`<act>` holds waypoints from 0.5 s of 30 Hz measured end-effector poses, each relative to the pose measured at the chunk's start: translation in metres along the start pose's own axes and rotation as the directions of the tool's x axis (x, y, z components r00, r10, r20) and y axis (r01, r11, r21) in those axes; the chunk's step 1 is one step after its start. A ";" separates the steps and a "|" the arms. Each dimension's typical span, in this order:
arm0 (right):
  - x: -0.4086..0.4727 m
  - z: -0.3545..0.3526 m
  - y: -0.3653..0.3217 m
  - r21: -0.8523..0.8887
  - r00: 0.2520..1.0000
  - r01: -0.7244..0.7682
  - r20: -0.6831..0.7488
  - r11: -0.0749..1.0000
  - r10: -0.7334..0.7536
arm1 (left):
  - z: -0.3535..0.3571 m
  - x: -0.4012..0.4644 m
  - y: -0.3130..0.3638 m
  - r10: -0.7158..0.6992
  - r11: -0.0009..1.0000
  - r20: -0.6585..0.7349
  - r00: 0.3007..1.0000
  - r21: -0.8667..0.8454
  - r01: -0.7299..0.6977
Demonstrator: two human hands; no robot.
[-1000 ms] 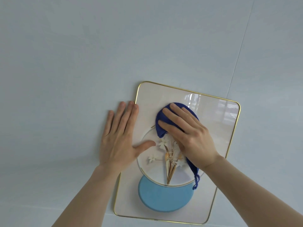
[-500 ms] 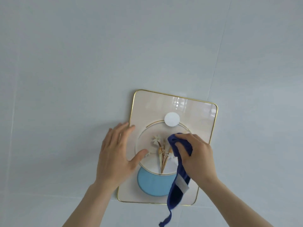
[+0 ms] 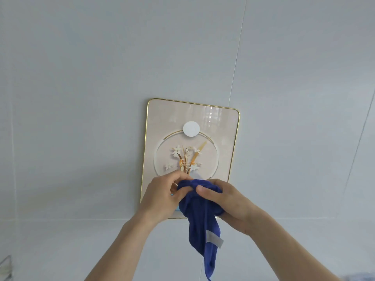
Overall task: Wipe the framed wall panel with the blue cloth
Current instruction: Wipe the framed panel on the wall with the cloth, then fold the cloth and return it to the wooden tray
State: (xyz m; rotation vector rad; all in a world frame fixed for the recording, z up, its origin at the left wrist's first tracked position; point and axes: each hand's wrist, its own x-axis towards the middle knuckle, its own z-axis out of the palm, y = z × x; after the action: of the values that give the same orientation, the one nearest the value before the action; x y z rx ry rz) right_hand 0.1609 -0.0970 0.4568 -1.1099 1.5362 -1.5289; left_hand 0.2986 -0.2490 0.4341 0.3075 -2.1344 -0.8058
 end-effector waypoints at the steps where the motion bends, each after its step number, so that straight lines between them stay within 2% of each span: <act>1: -0.005 -0.002 0.006 -0.011 0.995 0.022 0.102 1.000 -0.021 | -0.001 -0.002 0.000 -0.018 1.000 -0.016 1.000 0.005 0.018; 2: -0.010 -0.004 0.013 -0.058 0.988 0.032 0.152 0.998 -0.023 | -0.002 -0.004 0.000 -0.035 0.999 -0.039 0.999 0.011 0.035; 3: -0.015 -0.004 0.019 -0.124 0.990 0.028 0.143 0.992 -0.010 | -0.004 -0.006 0.000 -0.049 0.999 -0.062 0.997 0.017 0.050; 11: -0.032 -0.020 0.013 -0.432 0.982 -0.091 -0.191 0.897 0.008 | -0.027 -0.022 -0.010 -0.147 0.977 -0.066 0.987 0.149 0.155; 15: -0.033 -0.024 0.003 -0.595 0.967 -0.114 -0.249 0.795 -0.048 | -0.028 -0.027 -0.013 -0.190 0.947 -0.029 0.981 0.257 0.191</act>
State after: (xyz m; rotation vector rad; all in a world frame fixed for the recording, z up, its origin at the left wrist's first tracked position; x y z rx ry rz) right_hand 0.1516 -0.0576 0.4525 -1.2450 2.3188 -1.2018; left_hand 0.3370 -0.2589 0.4224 0.6607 -2.2320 -0.6310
